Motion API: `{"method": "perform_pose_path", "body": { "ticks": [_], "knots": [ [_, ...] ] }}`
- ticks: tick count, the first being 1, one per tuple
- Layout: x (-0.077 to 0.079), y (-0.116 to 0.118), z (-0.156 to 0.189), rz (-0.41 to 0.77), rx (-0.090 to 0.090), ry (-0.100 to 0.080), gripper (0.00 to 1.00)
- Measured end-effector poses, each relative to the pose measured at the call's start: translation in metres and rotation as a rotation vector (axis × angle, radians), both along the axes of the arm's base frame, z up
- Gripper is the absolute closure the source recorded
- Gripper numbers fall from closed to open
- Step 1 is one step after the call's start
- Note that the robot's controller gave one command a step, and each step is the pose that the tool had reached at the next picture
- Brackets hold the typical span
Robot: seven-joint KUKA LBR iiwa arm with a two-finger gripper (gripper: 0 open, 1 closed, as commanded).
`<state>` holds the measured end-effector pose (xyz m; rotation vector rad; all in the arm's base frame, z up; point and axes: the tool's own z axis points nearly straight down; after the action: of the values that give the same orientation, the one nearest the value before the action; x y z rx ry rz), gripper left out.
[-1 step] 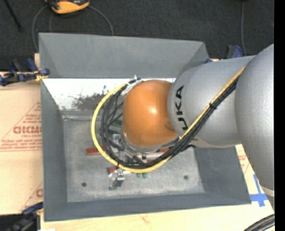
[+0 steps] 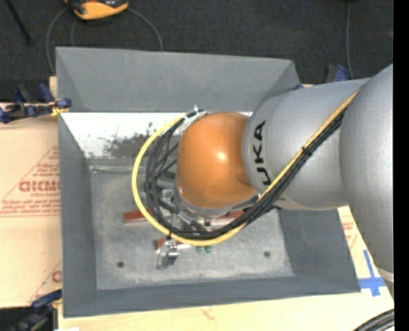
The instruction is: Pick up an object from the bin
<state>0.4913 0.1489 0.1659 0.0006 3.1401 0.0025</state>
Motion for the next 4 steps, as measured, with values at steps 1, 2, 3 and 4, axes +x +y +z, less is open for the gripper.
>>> {"method": "perform_pose_path", "body": {
  "ticks": [1,2,3,4],
  "knots": [
    [0.054,-0.067,-0.072,0.053,0.006,-0.017,0.00],
    [0.055,-0.077,-0.083,0.052,0.000,-0.011,0.00],
    [0.041,-0.077,-0.089,0.161,-0.001,-0.012,0.00],
    [-0.005,-0.104,-0.089,0.165,0.004,-0.029,0.00]
  ]
}}
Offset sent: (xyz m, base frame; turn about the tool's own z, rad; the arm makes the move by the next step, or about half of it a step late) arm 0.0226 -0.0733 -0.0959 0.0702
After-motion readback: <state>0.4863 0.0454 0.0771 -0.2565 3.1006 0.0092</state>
